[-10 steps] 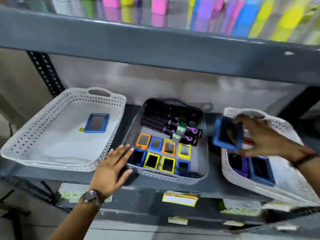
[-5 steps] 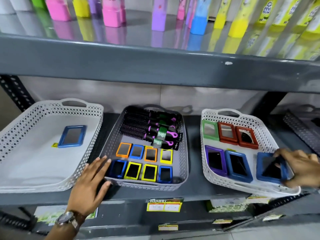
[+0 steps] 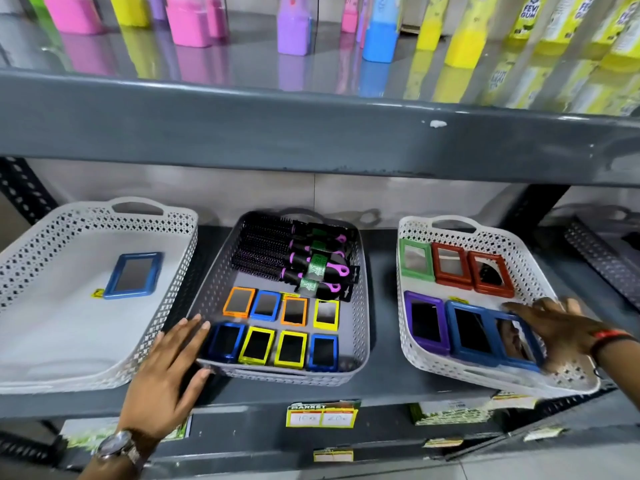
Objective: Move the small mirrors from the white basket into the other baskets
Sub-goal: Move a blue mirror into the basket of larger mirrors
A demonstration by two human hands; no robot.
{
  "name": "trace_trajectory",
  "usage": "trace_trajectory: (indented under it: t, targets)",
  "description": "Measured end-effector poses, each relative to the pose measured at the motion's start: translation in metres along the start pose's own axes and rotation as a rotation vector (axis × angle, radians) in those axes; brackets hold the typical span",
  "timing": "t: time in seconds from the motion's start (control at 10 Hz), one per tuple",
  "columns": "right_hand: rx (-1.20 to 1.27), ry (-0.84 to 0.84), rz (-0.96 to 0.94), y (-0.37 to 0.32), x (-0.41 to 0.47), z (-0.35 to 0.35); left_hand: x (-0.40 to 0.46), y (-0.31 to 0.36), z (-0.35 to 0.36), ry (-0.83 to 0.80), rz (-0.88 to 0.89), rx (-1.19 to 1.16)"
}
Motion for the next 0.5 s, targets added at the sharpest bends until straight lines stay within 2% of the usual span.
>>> trace_trajectory:
  t: [0.1, 0.2, 0.3, 0.4, 0.5]
  targets:
    - [-0.475, 0.149, -0.096, 0.060, 0.019, -0.217, 0.000, 0.000, -0.001, 0.005, 0.000, -0.006]
    - [-0.419, -0.160, 0.090, 0.066, 0.047, -0.235, 0.001, 0.000, -0.001, 0.009, -0.007, -0.014]
    - [-0.510, -0.176, 0.171, 0.057, 0.004, -0.281, 0.001, 0.001, 0.000, 0.000, -0.004, -0.015]
    - [-0.622, -0.071, 0.225, 0.008, -0.010, -0.333, 0.003, 0.004, 0.000, -0.005, 0.005, -0.021]
    - [-0.713, 0.192, -0.060, -0.113, -0.034, -0.372, 0.004, 0.005, -0.001, -0.004, -0.001, -0.024]
Point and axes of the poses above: each hand's wrist, its own x-axis towards the middle knuckle, its own z-axis out of the palm, y = z × x, the point moved 9 cm from there along x, towards the middle knuckle, and after that the axes turned 5 degrees about -y, right-handed, at the moved point
